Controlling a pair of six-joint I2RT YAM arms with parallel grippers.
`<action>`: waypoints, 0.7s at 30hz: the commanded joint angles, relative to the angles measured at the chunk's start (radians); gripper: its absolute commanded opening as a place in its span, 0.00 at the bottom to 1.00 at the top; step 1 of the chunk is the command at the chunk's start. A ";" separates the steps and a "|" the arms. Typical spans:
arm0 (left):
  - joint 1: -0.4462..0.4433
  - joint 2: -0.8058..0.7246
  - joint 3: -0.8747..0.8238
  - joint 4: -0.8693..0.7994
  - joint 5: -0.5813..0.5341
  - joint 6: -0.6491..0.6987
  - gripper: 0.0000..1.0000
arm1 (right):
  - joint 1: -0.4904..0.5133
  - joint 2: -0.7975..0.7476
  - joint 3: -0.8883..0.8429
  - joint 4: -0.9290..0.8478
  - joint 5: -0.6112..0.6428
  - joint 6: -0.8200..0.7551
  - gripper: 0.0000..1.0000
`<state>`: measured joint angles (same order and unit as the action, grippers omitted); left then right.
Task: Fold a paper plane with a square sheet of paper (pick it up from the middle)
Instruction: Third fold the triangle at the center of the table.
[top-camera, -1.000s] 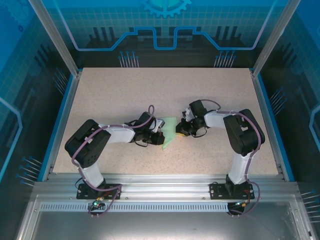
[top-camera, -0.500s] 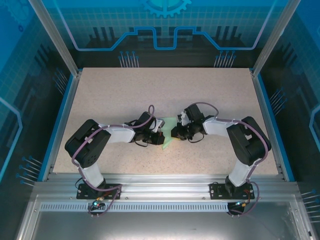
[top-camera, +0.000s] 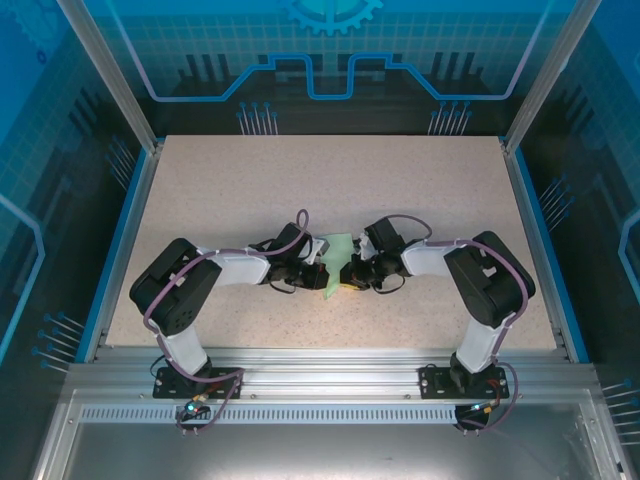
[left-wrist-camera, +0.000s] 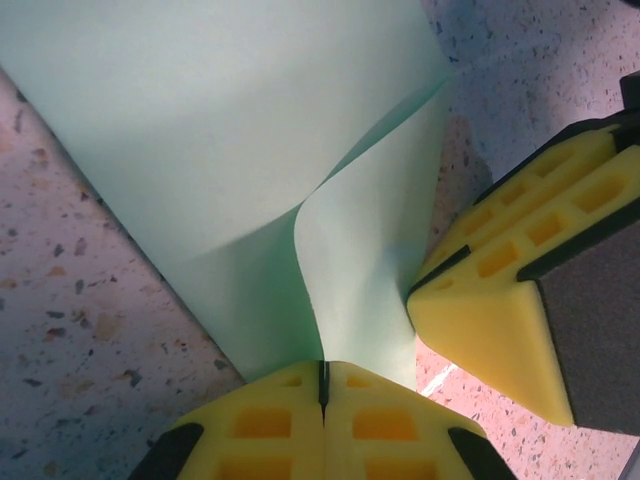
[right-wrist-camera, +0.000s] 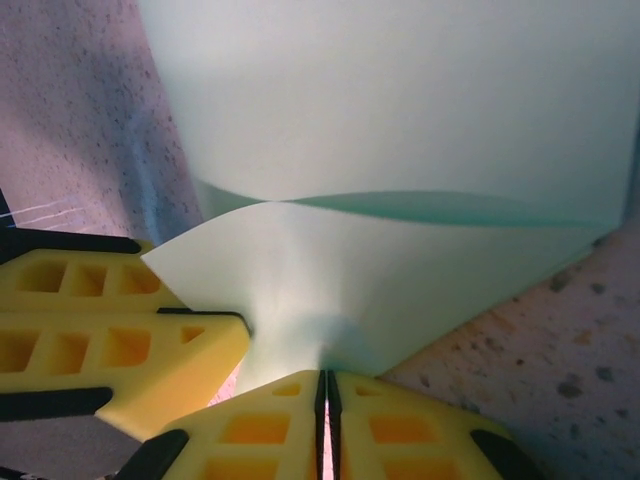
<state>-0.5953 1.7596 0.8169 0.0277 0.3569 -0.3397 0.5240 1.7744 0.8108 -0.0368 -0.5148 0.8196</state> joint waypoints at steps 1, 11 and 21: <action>0.012 0.020 0.028 -0.032 0.012 0.023 0.00 | 0.015 -0.063 -0.013 -0.006 0.004 0.008 0.13; 0.026 0.032 0.044 -0.044 0.039 0.040 0.00 | 0.071 -0.011 -0.023 0.093 0.018 0.081 0.13; 0.037 0.038 0.050 -0.059 0.051 0.060 0.01 | 0.080 0.017 -0.039 0.106 0.026 0.079 0.12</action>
<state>-0.5713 1.7809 0.8440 0.0032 0.3885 -0.3103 0.5896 1.7954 0.7959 0.0589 -0.4984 0.8906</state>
